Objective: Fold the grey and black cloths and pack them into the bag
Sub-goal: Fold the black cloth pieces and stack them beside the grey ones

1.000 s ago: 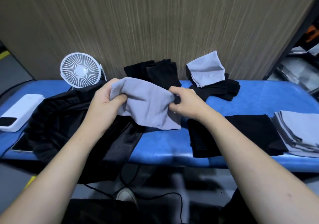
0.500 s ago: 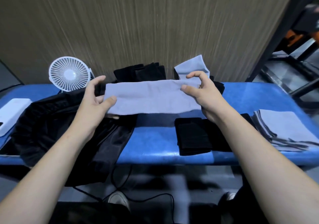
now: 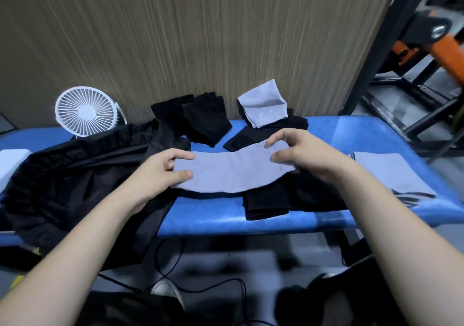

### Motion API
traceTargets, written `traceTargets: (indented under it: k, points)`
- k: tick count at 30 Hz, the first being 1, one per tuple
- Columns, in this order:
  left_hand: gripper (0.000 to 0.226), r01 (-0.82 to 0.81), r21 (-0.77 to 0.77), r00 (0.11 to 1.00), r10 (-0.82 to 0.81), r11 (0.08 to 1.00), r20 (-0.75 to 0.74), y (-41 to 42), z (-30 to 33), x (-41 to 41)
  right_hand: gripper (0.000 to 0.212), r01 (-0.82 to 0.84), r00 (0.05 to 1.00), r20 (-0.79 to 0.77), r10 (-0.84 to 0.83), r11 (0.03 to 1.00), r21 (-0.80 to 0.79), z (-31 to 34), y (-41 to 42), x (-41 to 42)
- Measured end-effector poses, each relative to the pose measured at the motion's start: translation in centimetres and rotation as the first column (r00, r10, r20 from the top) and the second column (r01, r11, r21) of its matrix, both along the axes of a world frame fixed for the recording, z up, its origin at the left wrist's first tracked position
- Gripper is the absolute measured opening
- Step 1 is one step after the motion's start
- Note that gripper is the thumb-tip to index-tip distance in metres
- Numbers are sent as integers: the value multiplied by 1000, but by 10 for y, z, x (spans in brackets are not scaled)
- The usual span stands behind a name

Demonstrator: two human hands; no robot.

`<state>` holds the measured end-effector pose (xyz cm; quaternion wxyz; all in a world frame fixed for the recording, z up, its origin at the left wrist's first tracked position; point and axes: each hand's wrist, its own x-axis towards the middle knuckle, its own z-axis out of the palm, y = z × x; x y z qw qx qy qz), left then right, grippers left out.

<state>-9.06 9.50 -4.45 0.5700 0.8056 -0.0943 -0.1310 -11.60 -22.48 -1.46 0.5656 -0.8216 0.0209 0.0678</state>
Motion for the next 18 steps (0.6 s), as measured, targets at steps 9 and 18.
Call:
traceTargets:
  k: [9,18]
  points:
    - [51,33,-18,999,-33,999,-20,-8,-5,-9,37,-92,992,99,80,988,126,4,32,-2]
    - [67,35,-57,999,-36,998,-25,-5,-8,-10,37,-214,971,115,210,976,27,-2,87,5]
